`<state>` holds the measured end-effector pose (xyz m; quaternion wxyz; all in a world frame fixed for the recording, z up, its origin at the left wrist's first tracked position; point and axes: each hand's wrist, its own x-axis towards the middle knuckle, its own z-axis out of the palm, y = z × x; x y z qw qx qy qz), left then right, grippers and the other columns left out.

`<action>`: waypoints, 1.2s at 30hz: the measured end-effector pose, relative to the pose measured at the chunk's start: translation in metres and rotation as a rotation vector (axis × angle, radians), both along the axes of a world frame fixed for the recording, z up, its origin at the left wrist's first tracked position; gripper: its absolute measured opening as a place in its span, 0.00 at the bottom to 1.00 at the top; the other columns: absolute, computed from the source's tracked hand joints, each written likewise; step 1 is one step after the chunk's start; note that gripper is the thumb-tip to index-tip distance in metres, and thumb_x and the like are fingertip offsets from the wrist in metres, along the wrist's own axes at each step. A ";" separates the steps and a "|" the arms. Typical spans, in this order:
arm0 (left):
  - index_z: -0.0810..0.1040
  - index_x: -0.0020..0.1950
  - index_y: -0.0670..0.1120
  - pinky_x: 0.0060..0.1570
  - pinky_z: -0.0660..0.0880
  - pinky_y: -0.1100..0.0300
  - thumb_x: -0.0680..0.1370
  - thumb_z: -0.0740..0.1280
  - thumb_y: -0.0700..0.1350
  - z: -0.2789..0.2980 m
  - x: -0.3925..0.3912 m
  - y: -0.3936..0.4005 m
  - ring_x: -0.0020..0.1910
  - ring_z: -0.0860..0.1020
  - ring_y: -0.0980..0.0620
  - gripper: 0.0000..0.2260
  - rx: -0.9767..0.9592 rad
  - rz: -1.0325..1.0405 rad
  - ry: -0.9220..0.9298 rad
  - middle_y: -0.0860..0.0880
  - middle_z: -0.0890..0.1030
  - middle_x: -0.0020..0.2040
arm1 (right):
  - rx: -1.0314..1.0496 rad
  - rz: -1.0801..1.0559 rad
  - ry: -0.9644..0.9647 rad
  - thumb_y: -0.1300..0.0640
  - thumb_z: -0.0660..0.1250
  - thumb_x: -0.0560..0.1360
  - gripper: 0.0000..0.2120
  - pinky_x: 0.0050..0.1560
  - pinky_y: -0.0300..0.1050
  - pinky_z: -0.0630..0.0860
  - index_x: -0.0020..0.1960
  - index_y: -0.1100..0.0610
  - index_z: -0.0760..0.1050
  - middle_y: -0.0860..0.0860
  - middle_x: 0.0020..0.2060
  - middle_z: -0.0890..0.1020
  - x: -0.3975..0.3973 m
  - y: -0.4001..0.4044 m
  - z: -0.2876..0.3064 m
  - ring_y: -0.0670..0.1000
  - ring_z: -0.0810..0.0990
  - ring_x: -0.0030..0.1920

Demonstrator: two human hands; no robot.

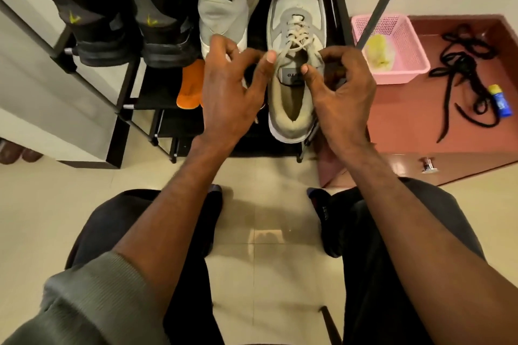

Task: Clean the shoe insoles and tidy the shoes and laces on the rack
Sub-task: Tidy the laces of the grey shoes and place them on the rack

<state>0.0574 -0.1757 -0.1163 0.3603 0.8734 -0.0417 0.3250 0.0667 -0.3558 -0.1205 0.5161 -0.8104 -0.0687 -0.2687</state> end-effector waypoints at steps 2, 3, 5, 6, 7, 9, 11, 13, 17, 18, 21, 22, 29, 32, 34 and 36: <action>0.83 0.56 0.44 0.48 0.76 0.55 0.85 0.65 0.53 0.004 0.003 0.002 0.50 0.74 0.49 0.14 -0.042 0.011 -0.059 0.42 0.73 0.53 | 0.011 0.015 0.012 0.51 0.77 0.75 0.16 0.48 0.41 0.79 0.57 0.59 0.80 0.49 0.52 0.81 0.000 0.000 0.000 0.47 0.80 0.50; 0.82 0.57 0.43 0.50 0.77 0.56 0.85 0.65 0.49 0.007 0.005 0.001 0.51 0.75 0.50 0.12 -0.067 -0.016 -0.053 0.43 0.74 0.54 | 0.013 0.018 0.020 0.51 0.77 0.75 0.16 0.47 0.42 0.79 0.57 0.58 0.80 0.49 0.52 0.81 0.000 -0.001 -0.001 0.47 0.80 0.49; 0.80 0.62 0.42 0.52 0.76 0.64 0.85 0.65 0.47 0.014 0.014 0.000 0.53 0.77 0.54 0.11 -0.120 -0.105 0.034 0.45 0.77 0.56 | 0.019 0.024 0.039 0.50 0.77 0.74 0.16 0.45 0.43 0.79 0.57 0.57 0.79 0.47 0.52 0.80 0.002 -0.002 -0.002 0.47 0.79 0.45; 0.79 0.65 0.42 0.53 0.76 0.67 0.84 0.65 0.48 0.018 0.017 -0.001 0.54 0.78 0.56 0.13 -0.154 -0.159 0.103 0.46 0.78 0.58 | 0.021 0.031 0.051 0.51 0.78 0.74 0.16 0.44 0.44 0.79 0.57 0.56 0.79 0.47 0.52 0.80 0.002 -0.002 -0.003 0.47 0.78 0.44; 0.78 0.67 0.44 0.55 0.77 0.66 0.84 0.66 0.51 0.020 0.021 -0.003 0.55 0.78 0.57 0.15 -0.187 -0.219 0.177 0.46 0.77 0.60 | 0.023 0.038 0.058 0.51 0.78 0.74 0.16 0.44 0.45 0.79 0.58 0.56 0.79 0.47 0.52 0.80 0.002 -0.003 -0.003 0.47 0.78 0.44; 0.74 0.72 0.48 0.58 0.78 0.62 0.81 0.69 0.56 0.019 0.025 -0.005 0.59 0.77 0.56 0.22 -0.208 -0.350 0.301 0.48 0.73 0.63 | 0.031 0.052 0.065 0.51 0.78 0.74 0.16 0.44 0.45 0.79 0.58 0.56 0.79 0.47 0.52 0.79 0.003 -0.004 -0.004 0.48 0.78 0.44; 0.69 0.76 0.53 0.62 0.76 0.63 0.78 0.73 0.58 0.014 0.024 -0.005 0.64 0.74 0.55 0.29 -0.144 -0.422 0.348 0.49 0.68 0.66 | 0.049 0.069 0.072 0.51 0.78 0.75 0.16 0.44 0.45 0.79 0.58 0.56 0.79 0.47 0.52 0.79 0.002 -0.004 -0.003 0.47 0.78 0.45; 0.66 0.78 0.53 0.65 0.76 0.62 0.77 0.75 0.53 0.010 0.024 -0.002 0.68 0.72 0.54 0.32 -0.095 -0.456 0.331 0.48 0.66 0.68 | 0.083 0.089 0.091 0.52 0.78 0.74 0.16 0.45 0.44 0.80 0.58 0.56 0.79 0.48 0.52 0.80 0.002 -0.005 -0.002 0.48 0.79 0.45; 0.65 0.80 0.49 0.62 0.78 0.59 0.79 0.69 0.43 0.008 0.029 -0.004 0.64 0.74 0.54 0.29 -0.055 -0.405 0.242 0.46 0.67 0.65 | 0.203 0.142 0.179 0.54 0.79 0.73 0.17 0.48 0.47 0.82 0.57 0.57 0.79 0.53 0.54 0.81 0.006 -0.005 0.000 0.51 0.79 0.45; 0.65 0.80 0.48 0.61 0.78 0.62 0.80 0.66 0.43 0.008 0.029 -0.007 0.62 0.74 0.55 0.28 -0.031 -0.376 0.215 0.45 0.67 0.65 | 0.239 0.162 0.196 0.53 0.78 0.74 0.16 0.49 0.48 0.82 0.58 0.57 0.80 0.54 0.54 0.81 0.006 -0.006 0.000 0.51 0.79 0.46; 0.65 0.80 0.45 0.57 0.74 0.70 0.81 0.61 0.41 0.005 0.027 -0.014 0.58 0.72 0.55 0.26 0.020 -0.309 0.161 0.43 0.67 0.64 | 0.368 0.199 0.213 0.53 0.70 0.82 0.12 0.59 0.54 0.81 0.60 0.60 0.81 0.57 0.57 0.82 0.009 -0.008 0.003 0.53 0.82 0.56; 0.65 0.80 0.45 0.57 0.73 0.70 0.80 0.60 0.40 0.004 0.027 -0.015 0.58 0.71 0.55 0.26 0.032 -0.299 0.153 0.42 0.67 0.63 | 0.379 0.179 0.206 0.55 0.67 0.83 0.12 0.61 0.52 0.81 0.61 0.61 0.81 0.56 0.58 0.83 0.013 -0.009 0.005 0.53 0.82 0.58; 0.65 0.81 0.49 0.51 0.74 0.70 0.81 0.61 0.41 0.001 0.026 -0.012 0.54 0.71 0.56 0.27 0.075 -0.303 0.165 0.44 0.66 0.64 | 0.138 0.162 0.128 0.59 0.73 0.78 0.11 0.60 0.41 0.79 0.60 0.55 0.85 0.53 0.54 0.84 0.055 -0.005 0.009 0.46 0.82 0.56; 0.65 0.80 0.48 0.51 0.77 0.63 0.81 0.61 0.41 -0.001 0.028 -0.011 0.53 0.72 0.55 0.26 0.058 -0.317 0.152 0.44 0.67 0.63 | 0.094 0.172 0.064 0.60 0.74 0.77 0.10 0.55 0.37 0.78 0.58 0.56 0.86 0.55 0.50 0.83 0.062 -0.005 0.011 0.44 0.82 0.52; 0.66 0.80 0.47 0.50 0.77 0.62 0.81 0.61 0.41 -0.002 0.030 -0.011 0.53 0.72 0.54 0.26 0.055 -0.311 0.147 0.43 0.67 0.62 | 0.022 0.195 0.021 0.61 0.73 0.77 0.09 0.53 0.34 0.76 0.57 0.57 0.86 0.55 0.48 0.82 0.066 -0.005 0.014 0.44 0.81 0.50; 0.66 0.80 0.47 0.50 0.76 0.63 0.80 0.61 0.42 -0.003 0.029 -0.011 0.53 0.72 0.54 0.26 0.056 -0.310 0.146 0.43 0.67 0.62 | -0.044 0.207 -0.002 0.62 0.72 0.77 0.07 0.54 0.34 0.76 0.54 0.58 0.86 0.51 0.48 0.81 0.070 -0.006 0.016 0.43 0.80 0.51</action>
